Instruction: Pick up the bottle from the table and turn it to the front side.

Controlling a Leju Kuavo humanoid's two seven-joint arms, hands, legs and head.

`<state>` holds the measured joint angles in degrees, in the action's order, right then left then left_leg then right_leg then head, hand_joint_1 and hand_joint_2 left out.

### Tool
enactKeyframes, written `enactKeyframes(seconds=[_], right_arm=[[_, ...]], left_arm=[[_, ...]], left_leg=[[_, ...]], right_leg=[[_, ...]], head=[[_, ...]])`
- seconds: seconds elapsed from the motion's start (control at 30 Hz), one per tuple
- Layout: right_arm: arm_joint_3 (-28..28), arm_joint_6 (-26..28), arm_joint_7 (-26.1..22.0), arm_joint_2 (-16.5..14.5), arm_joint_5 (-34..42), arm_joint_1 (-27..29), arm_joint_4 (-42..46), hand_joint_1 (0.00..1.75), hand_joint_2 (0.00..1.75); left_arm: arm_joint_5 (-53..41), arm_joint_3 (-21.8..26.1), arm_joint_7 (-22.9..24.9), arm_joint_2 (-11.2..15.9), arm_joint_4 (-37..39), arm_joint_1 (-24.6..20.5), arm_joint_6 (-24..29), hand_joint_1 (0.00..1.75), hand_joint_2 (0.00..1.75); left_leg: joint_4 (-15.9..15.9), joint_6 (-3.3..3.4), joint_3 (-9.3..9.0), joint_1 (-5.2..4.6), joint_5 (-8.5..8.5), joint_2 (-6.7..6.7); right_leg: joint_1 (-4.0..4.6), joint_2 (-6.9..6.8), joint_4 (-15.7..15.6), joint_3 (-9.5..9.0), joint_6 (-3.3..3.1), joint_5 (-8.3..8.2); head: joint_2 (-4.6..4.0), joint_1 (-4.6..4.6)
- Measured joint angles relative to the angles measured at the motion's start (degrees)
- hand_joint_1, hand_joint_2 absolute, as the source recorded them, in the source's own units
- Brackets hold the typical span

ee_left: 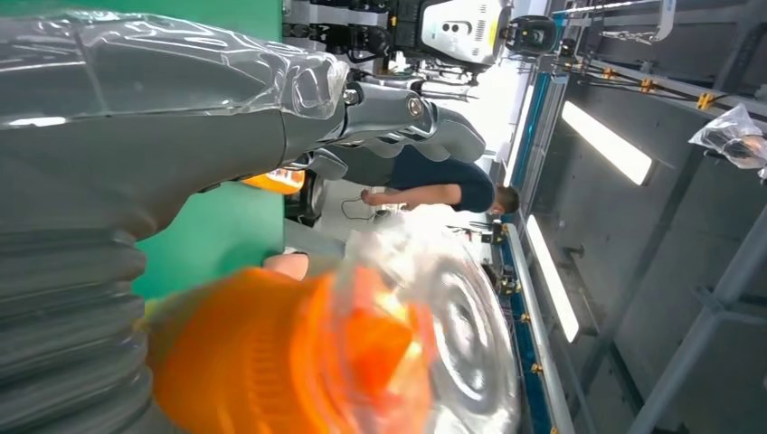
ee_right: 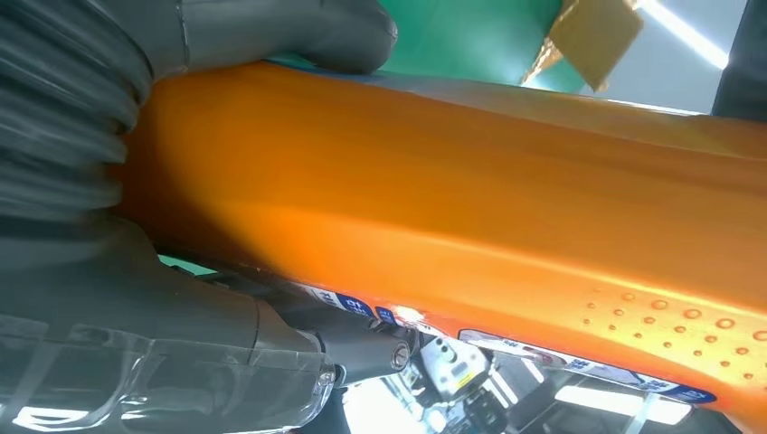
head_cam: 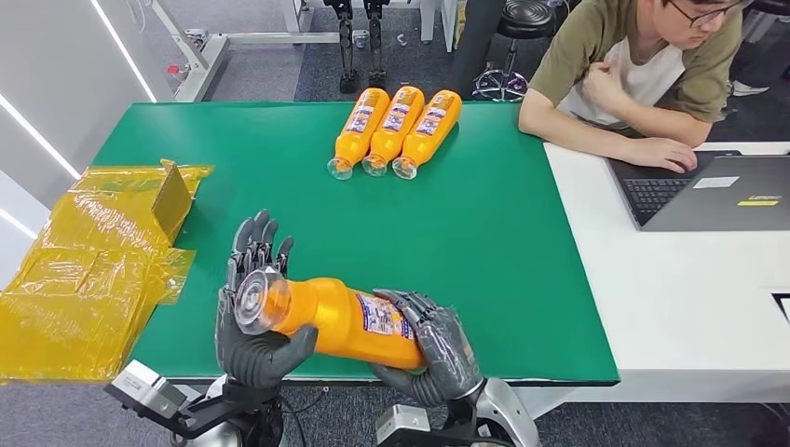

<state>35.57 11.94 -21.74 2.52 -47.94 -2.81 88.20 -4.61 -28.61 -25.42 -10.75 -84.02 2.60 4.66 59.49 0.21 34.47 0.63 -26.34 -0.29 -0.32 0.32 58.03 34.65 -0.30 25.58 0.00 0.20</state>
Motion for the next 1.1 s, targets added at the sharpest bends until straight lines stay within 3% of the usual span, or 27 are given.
enactKeyframes(seconds=[0.1, 0.13, 0.47, 0.57, 0.7, 0.9, 1.1], right_arm=[[0.3, -0.4, 0.3, 0.2, -1.1, -0.2, -0.6, 1.58, 1.75], [0.4, -0.4, 0.4, 0.3, -1.5, -0.2, -0.8, 1.58, 1.75], [0.4, 0.6, 1.8, 0.5, -4.5, -0.7, -1.6, 1.61, 1.75], [0.5, 0.6, 1.8, 0.5, -4.7, -0.9, -1.8, 1.51, 1.75], [0.6, 0.8, 1.7, 0.5, -4.5, -0.9, -2.0, 0.02, 1.75], [0.8, 4.2, 1.2, 0.2, 0.1, -0.4, -2.0, 0.00, 1.75], [0.4, 7.7, -1.8, -0.7, 12.2, 1.1, 0.6, 0.00, 1.75]], left_arm=[[0.0, 0.0, 0.0, 0.0, 0.0, 0.0, 0.0, 1.45, 1.75], [0.0, 0.0, 0.0, 0.0, 0.0, 0.1, 0.0, 1.75, 1.75], [0.0, 0.1, -0.1, 0.0, 0.0, 0.6, 0.1, 1.75, 1.75], [0.0, 0.1, -0.2, 0.0, 0.0, 0.6, 0.1, 1.75, 1.75], [0.0, 0.1, -0.3, 0.0, 0.0, 0.5, 0.1, 1.75, 1.75], [0.1, 0.2, -0.3, 0.0, 0.0, 0.5, 1.2, 1.75, 1.75], [0.2, 0.6, 0.3, 0.2, 0.0, 0.6, 3.5, 1.75, 1.75]], left_leg=[[0.0, 0.00, 0.01, 0.00, 0.00, 0.00], [0.0, 0.00, 0.01, 0.00, 0.00, 0.00], [0.0, 0.00, 0.00, 0.00, 0.00, 0.00], [0.0, 0.00, 0.00, 0.00, 0.00, 0.00], [0.0, 0.00, 0.00, 0.00, 0.00, 0.00], [0.0, 0.00, 0.01, 0.00, 0.00, 0.00], [0.0, 0.00, 0.00, 0.00, 0.00, 0.01]], right_leg=[[0.00, 0.00, 0.0, 0.00, 0.00, 0.00], [0.00, 0.00, 0.0, 0.00, 0.00, 0.00], [0.00, 0.00, 0.0, 0.00, 0.00, 0.00], [0.00, 0.00, 0.0, 0.00, 0.00, 0.00], [0.00, 0.00, 0.0, 0.00, 0.00, 0.00], [0.00, 0.00, 0.0, 0.00, 0.00, 0.00], [0.00, 0.00, 0.0, 0.01, 0.00, 0.00]], head=[[0.00, 0.01], [0.00, 0.01], [0.00, 0.00], [0.00, 0.00], [0.00, 0.00], [0.00, -0.01], [0.00, 0.00]])
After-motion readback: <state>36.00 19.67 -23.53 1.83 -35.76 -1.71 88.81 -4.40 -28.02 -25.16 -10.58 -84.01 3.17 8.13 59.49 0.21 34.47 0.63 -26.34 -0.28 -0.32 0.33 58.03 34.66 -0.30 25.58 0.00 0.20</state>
